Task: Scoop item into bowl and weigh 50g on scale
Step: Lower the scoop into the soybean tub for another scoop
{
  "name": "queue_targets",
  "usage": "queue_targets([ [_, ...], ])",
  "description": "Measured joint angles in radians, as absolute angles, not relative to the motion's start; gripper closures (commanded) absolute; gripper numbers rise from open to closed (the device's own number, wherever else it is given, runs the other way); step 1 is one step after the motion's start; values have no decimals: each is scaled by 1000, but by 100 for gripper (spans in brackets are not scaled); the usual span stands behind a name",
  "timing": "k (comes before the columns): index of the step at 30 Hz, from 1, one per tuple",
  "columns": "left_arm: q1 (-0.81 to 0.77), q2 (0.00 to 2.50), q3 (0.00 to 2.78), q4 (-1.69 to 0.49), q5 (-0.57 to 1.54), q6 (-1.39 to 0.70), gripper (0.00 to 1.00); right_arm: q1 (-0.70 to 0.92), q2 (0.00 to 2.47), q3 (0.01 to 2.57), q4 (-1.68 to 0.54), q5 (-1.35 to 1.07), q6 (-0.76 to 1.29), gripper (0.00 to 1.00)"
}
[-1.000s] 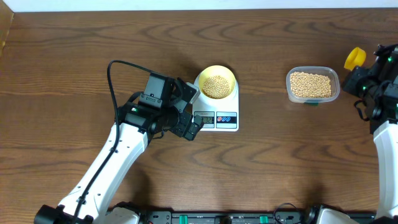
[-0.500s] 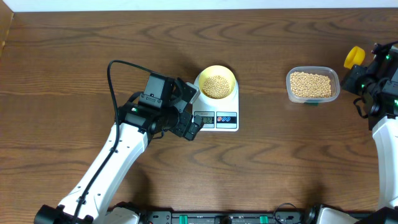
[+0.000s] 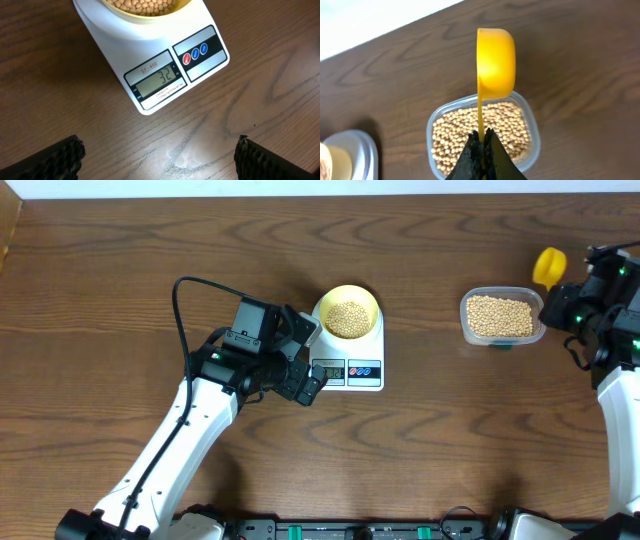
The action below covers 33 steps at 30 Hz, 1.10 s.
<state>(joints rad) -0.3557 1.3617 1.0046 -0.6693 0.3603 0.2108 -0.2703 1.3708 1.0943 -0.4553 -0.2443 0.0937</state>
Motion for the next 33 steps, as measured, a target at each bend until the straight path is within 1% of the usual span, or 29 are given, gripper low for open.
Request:
queue_targets([
  [4,-356,1362,1005,-670,360,211,2,-220,1371,1094,-462,-263,26,99],
  [10,-356,1362,1005,-669,360,211,2,-154,1372,1094,-569,-268,-64,99],
  [15,-356,1362,1005,-670,360,211,2,-109,1372,1094,-610,-137,-100,99],
  [20,-356,1362,1005,-670,360,211,2,-107,1374,1094,-639,-31,-113,99],
  [33,-356,1362,1005,-669,360,211,2,-107,1479,1094,-689,7,-45,99],
])
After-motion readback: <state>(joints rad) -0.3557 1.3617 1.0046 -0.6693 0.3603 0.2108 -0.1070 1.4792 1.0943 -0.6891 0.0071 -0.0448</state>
